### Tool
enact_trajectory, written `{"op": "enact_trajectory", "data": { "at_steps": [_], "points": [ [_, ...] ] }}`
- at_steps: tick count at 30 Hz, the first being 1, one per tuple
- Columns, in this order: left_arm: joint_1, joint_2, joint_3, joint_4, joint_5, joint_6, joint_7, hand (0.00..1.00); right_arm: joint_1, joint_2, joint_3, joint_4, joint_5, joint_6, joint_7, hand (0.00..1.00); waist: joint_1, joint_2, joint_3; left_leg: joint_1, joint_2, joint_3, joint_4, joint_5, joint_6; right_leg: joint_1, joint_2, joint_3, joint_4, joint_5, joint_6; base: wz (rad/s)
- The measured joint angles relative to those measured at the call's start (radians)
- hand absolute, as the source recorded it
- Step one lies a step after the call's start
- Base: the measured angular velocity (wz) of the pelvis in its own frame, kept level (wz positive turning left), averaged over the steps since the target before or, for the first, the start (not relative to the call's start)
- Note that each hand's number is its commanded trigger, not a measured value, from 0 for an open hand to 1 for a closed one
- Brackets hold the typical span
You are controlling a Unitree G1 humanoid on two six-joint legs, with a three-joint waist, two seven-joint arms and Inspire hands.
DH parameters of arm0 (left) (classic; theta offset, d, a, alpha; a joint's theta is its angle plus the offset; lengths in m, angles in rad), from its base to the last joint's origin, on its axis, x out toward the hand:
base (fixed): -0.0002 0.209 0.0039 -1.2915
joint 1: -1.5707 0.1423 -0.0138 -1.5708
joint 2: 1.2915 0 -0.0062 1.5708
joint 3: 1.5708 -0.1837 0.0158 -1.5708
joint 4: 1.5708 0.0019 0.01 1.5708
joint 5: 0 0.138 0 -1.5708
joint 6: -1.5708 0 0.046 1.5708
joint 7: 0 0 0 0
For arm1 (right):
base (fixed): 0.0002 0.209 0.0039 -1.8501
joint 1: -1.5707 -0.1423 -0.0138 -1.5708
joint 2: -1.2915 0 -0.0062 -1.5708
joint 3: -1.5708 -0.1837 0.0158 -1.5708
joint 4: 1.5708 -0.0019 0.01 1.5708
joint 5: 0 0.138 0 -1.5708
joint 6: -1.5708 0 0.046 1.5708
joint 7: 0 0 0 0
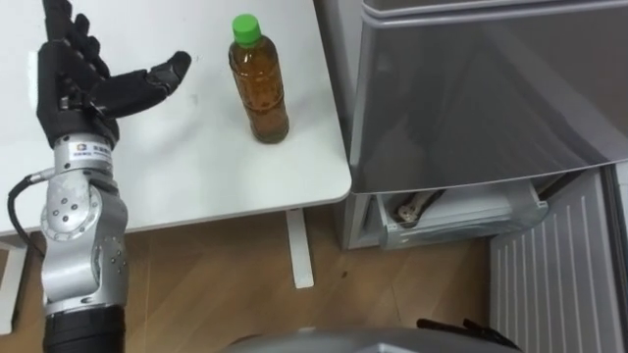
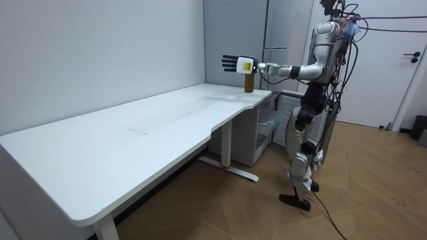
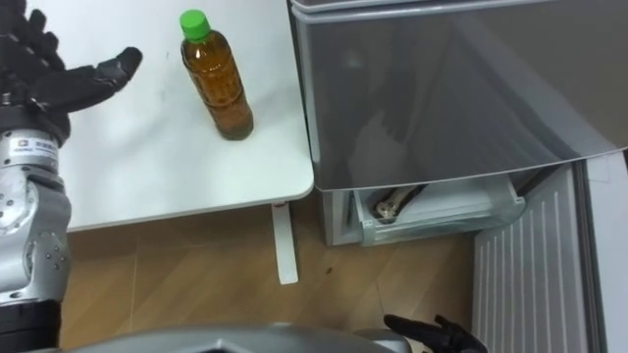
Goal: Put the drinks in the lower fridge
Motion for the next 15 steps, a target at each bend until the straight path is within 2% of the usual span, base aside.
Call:
{"op": "enact_trajectory", "data": {
  "at_steps": [10, 15],
  "points": [
    [0.000, 0.000, 0.008, 0.000, -0.017, 0.000, -0.009, 0.00, 0.019, 0.000, -0.010, -0.029, -0.014, -0.002, -0.002, 0.00, 0.000, 0.001, 0.0004, 0.000, 0.001, 0.000, 0.003, 0.000, 0.000, -0.001, 0.001, -0.001, 0.003, 0.001, -0.001, 0.00],
    [0.001, -0.001, 0.002, 0.000, -0.018, 0.006, -0.077, 0.00, 0.020, 0.002, -0.017, -0.036, -0.025, 0.001, -0.001, 0.00, -0.001, -0.004, 0.0019, 0.000, 0.001, 0.001, -0.002, 0.000, -0.001, -0.006, 0.000, -0.001, 0.002, 0.001, -0.001, 0.00]
  ]
}}
